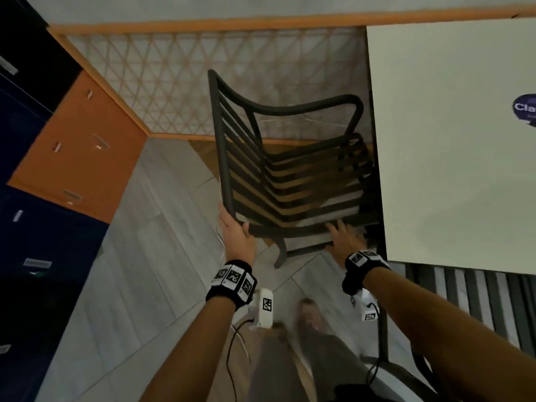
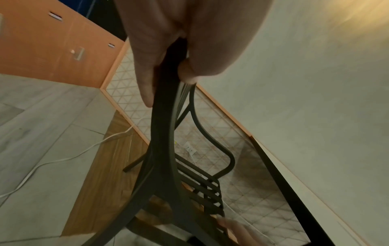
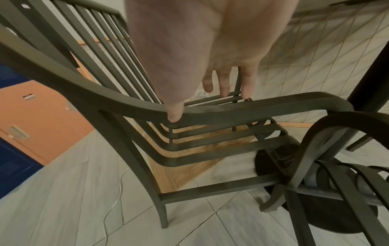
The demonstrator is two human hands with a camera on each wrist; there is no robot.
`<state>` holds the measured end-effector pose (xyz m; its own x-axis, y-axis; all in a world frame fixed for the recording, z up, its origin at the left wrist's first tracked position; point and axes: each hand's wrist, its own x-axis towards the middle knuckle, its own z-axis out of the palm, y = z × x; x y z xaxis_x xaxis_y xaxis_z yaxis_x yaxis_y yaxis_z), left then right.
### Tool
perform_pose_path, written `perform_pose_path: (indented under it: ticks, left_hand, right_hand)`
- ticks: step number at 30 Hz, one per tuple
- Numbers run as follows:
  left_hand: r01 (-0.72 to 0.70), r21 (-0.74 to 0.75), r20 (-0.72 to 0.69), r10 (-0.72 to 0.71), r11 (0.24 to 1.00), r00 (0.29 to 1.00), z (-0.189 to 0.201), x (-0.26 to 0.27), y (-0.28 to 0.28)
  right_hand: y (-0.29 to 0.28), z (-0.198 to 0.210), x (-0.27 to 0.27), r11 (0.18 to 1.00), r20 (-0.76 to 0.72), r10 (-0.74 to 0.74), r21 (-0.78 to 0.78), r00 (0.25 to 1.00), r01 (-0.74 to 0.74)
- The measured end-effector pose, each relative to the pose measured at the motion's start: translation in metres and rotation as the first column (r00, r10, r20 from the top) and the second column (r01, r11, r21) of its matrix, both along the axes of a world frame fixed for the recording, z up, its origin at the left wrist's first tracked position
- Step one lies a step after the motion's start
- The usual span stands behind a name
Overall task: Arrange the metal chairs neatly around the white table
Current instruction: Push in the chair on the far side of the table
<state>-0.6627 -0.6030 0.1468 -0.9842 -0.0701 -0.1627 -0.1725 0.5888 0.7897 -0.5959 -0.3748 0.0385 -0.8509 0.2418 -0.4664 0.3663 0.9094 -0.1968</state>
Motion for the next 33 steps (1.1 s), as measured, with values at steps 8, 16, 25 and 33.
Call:
perform_pose_path:
  ticks: [8, 16, 25, 33]
  left_hand:
    - [0.035, -0.019, -0.073, -0.036, 0.999, 0.997, -0.012, -0.049, -0.008]
    - [0.128, -0.088, -0.125, -0.139, 0.988, 0.982, -0.016, -0.128, -0.002]
    - [0.24, -0.058, -0.095, -0.245, 0.969, 0.965, -0.017, -0.196, 0.022]
    - [0.289, -0.078, -0.114, -0.296, 0.954, 0.948, -0.017, -0.203, 0.016]
  right_hand:
    - [0.028, -0.04, -0.044, 0.994, 0.044, 0.041, 0.099, 0.998, -0.045]
    - [0.045, -0.059, -0.104, 0.993, 0.094, -0.052, 0.112, 0.994, 0.041]
    - [0.062, -0.05, -0.146, 0.983, 0.109, -0.182, 0.038, 0.977, 0.179]
    - [0.05, -0.044, -0.141, 0.972, 0.139, -0.235, 0.026, 0.962, 0.234]
